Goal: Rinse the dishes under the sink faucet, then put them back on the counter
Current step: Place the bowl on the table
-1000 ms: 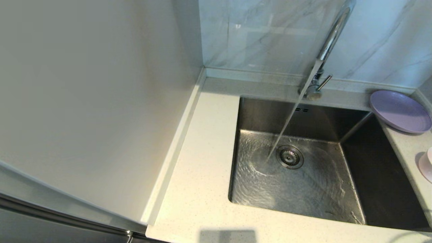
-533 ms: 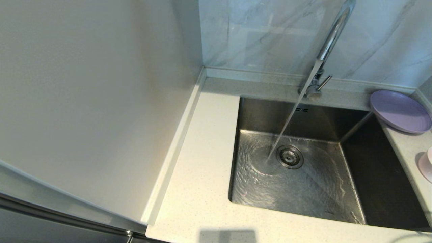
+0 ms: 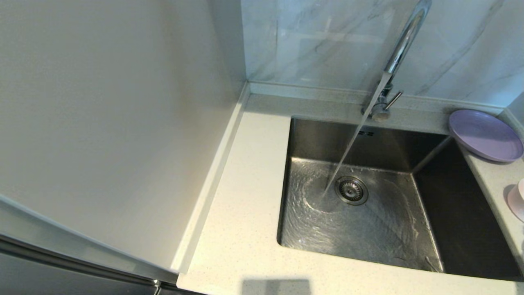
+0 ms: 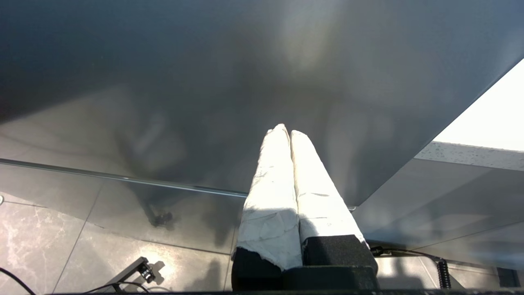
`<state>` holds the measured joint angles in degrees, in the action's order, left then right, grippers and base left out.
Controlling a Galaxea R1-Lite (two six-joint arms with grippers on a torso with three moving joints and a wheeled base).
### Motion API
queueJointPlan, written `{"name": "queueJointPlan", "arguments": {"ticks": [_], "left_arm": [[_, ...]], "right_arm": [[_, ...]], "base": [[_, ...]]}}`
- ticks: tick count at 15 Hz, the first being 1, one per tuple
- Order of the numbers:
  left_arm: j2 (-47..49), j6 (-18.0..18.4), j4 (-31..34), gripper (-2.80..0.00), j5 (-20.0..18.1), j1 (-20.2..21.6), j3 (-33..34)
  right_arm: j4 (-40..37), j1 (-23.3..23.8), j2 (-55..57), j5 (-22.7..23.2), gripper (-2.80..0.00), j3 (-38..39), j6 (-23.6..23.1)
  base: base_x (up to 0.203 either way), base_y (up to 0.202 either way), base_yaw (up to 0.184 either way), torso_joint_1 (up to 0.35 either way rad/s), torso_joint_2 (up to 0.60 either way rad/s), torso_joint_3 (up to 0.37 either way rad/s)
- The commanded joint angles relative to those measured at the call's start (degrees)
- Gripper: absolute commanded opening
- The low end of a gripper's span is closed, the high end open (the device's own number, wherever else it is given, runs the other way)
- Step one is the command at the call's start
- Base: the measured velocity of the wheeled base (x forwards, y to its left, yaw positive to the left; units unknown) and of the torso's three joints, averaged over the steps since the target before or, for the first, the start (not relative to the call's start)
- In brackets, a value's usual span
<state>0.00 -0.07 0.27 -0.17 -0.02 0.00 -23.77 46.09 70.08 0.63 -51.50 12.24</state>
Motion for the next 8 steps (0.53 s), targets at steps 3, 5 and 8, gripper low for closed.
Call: {"name": "queueJointPlan", "arguments": {"ticks": [3, 5, 8], "left_arm": [[0.0, 0.0, 0.0, -2.80, 0.0, 0.0, 0.0], [0.0, 0.0, 0.0, -2.80, 0.0, 0.0, 0.0], [0.0, 0.0, 0.0, -2.80, 0.0, 0.0, 0.0]], "right_arm": [[-1.8, -12.0, 6.9, -13.0, 0.00, -8.9, 17.9], [-1.7, -13.3, 11.2, -18.1, 0.00, -11.3, 23.5], [-1.5, -13.7, 16.0, -22.3, 0.00, -12.2, 30.0]], "base": [[0.000, 0.000, 0.000, 0.000, 0.00, 0.000], [0.000, 0.000, 0.000, 0.000, 0.00, 0.000], [0.000, 0.000, 0.000, 0.000, 0.00, 0.000]]}}
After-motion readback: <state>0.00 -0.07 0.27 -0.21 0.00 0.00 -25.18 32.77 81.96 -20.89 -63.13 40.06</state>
